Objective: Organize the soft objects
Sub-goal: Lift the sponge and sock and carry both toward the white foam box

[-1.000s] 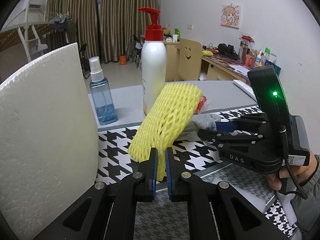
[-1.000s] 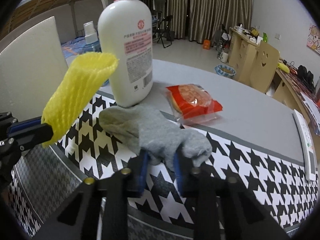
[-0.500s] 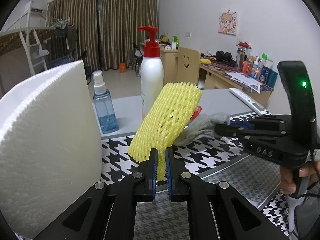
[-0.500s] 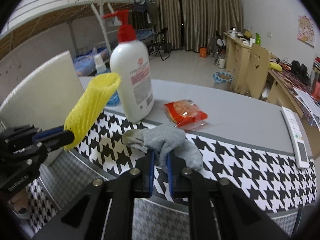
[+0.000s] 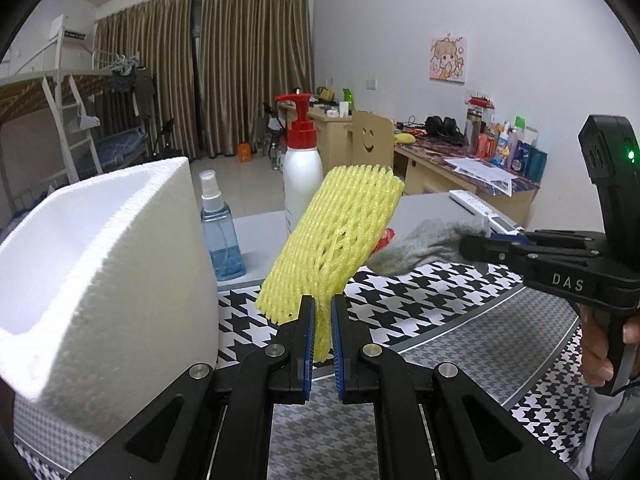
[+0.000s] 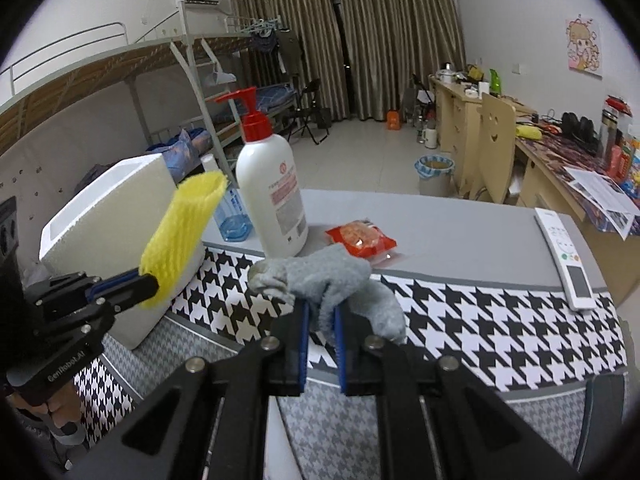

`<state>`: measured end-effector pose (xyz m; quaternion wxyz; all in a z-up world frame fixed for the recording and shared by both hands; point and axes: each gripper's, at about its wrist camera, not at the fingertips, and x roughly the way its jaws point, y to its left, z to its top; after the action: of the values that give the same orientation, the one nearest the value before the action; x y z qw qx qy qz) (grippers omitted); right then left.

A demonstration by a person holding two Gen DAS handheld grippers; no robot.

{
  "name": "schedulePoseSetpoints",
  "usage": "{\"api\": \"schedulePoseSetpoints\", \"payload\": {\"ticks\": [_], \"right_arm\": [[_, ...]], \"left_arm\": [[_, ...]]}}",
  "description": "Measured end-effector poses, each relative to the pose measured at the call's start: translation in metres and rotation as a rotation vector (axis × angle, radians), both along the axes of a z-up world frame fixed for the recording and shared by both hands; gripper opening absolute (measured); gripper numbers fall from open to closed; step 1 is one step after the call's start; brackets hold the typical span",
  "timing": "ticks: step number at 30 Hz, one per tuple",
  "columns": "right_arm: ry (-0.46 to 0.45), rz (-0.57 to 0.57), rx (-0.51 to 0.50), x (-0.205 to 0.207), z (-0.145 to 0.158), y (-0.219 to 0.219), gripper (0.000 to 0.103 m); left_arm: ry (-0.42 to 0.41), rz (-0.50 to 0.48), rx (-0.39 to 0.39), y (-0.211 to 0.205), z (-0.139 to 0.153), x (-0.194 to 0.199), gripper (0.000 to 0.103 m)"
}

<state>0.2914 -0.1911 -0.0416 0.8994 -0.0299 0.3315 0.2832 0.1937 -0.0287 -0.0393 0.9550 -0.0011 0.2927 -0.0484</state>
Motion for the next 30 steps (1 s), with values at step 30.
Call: {"api": "schedulePoseSetpoints", "payload": {"ticks": [30], "right_arm": [[-0.189, -0.12, 0.089, -0.083, 0.058, -0.009, 0.014]], "left_arm": [[-0.155, -0.031, -0.01, 0.017, 0.053, -0.057, 0.009]]}}
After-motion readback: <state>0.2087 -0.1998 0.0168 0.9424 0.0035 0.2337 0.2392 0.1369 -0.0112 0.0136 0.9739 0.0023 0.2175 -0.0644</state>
